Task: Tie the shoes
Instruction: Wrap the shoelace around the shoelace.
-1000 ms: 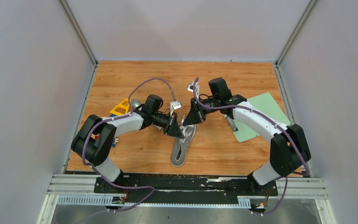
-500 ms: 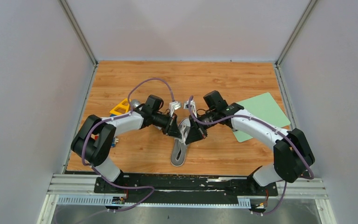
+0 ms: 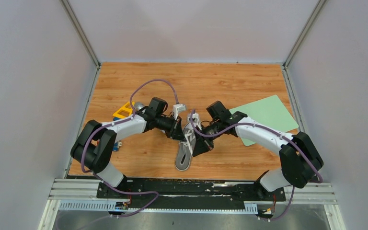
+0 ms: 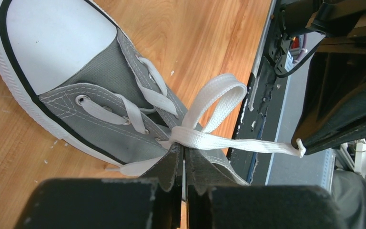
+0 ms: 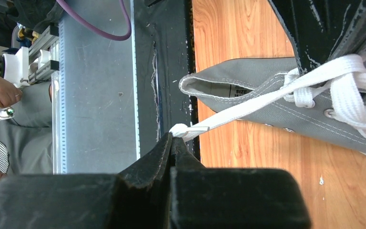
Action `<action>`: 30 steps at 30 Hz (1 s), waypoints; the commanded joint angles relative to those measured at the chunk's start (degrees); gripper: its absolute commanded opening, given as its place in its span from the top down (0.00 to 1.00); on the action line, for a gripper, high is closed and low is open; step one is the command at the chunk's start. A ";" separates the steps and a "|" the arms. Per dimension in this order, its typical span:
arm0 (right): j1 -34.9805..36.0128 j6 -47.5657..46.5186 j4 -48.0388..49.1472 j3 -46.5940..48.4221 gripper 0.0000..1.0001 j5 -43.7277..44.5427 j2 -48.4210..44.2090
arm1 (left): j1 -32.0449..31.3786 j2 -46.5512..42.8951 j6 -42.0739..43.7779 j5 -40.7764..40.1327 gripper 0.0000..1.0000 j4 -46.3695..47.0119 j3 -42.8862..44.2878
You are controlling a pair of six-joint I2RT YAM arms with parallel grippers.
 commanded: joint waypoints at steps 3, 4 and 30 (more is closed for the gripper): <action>1.03 -1.64 2.64 -0.67 1.00 1.04 -2.08 | 0.21 -1.30 2.52 3.00 0.95 0.76 0.98; 1.39 -1.54 3.04 -0.65 1.00 1.39 -1.85 | 0.20 -0.97 2.59 3.85 0.97 0.86 1.05; -1.29 -18.32 -2.20 1.13 0.69 8.96 -0.03 | 0.16 -0.32 11.11 3.23 0.97 -6.28 1.96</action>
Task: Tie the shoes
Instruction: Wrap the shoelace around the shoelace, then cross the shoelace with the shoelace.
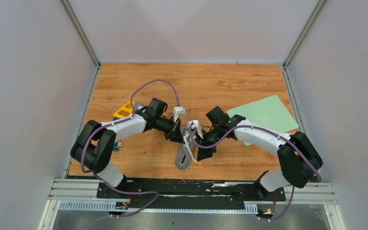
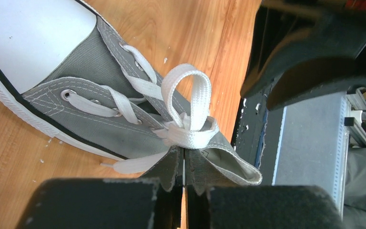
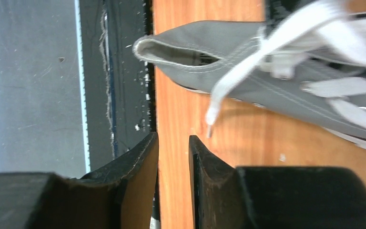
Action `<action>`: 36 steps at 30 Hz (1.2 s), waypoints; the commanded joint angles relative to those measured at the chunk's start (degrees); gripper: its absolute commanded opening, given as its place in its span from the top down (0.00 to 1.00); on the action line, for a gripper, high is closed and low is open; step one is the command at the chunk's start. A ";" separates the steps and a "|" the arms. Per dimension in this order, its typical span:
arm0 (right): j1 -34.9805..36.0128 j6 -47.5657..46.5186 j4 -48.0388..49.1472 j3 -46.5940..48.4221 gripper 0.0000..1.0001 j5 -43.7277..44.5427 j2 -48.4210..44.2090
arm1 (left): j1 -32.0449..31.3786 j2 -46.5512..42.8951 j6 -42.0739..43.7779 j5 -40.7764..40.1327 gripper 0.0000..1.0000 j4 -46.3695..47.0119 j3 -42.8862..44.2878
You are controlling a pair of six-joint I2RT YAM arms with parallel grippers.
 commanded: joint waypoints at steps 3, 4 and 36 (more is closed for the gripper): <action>-5.31 -1.14 3.54 7.40 0.67 1.09 0.56 | 0.01 0.19 2.91 1.50 0.97 -1.48 1.77; -5.81 -0.07 4.91 7.74 0.67 0.98 0.72 | -0.03 0.13 3.25 2.05 0.97 -1.49 1.78; -7.55 9.70 17.91 11.66 0.85 -9.27 7.15 | -0.30 -2.18 7.45 7.67 1.00 -3.13 1.43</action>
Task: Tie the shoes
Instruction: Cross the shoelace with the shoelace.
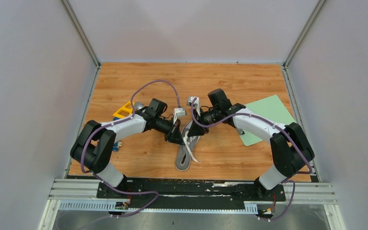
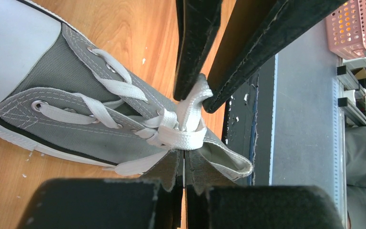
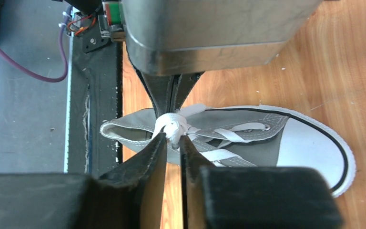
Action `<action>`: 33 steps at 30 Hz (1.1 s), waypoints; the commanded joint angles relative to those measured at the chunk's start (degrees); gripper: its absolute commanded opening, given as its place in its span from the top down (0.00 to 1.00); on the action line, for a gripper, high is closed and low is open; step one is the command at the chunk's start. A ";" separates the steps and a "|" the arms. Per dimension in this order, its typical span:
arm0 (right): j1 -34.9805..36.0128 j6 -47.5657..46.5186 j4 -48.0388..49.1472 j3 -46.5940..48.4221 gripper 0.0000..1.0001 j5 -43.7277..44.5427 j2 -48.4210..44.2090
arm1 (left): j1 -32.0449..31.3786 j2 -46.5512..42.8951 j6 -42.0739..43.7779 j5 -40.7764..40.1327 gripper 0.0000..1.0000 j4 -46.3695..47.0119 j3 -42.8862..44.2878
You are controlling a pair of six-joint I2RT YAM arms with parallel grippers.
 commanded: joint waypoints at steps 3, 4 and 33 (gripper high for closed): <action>-0.21 1.51 1.72 2.56 0.95 -3.48 0.32 | -0.28 -2.54 1.63 1.44 1.00 -1.39 1.48; -0.17 2.11 1.61 2.75 0.97 -3.14 0.24 | -0.24 -2.69 1.32 0.77 1.00 -1.38 1.50; -6.93 4.44 -7.54 6.01 0.60 -9.36 0.89 | -1.07 -3.26 8.28 -7.50 1.00 -5.42 4.04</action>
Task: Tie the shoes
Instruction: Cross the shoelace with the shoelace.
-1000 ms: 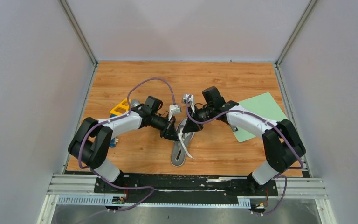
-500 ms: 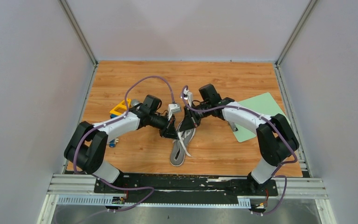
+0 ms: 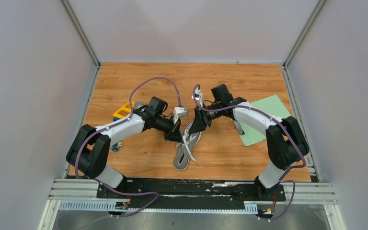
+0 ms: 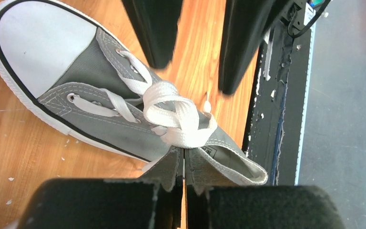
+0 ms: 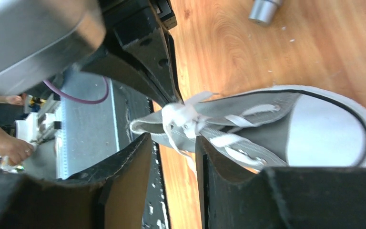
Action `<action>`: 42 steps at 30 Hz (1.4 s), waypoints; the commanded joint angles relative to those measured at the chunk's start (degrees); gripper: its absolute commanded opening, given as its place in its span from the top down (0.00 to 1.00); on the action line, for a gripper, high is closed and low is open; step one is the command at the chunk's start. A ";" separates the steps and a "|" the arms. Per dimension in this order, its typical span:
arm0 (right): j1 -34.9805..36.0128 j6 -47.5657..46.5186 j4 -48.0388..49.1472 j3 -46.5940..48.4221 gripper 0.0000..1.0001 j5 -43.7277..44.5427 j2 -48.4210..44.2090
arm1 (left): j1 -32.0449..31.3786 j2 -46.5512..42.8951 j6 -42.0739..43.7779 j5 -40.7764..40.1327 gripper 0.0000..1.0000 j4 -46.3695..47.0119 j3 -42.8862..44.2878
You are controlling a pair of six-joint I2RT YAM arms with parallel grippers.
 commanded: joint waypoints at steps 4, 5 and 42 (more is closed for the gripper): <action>-4.18 -29.07 -6.84 -5.10 0.57 -2.92 -8.38 | -0.21 0.88 4.94 2.18 1.00 -0.56 1.43; -4.22 -33.85 -6.77 -6.59 0.57 -2.77 -8.85 | -0.22 0.95 5.04 2.29 1.00 -0.60 1.49; 5.62 -30.68 2.49 1.74 0.60 -11.01 9.91 | 0.59 -3.03 8.20 2.07 1.00 -0.59 -1.03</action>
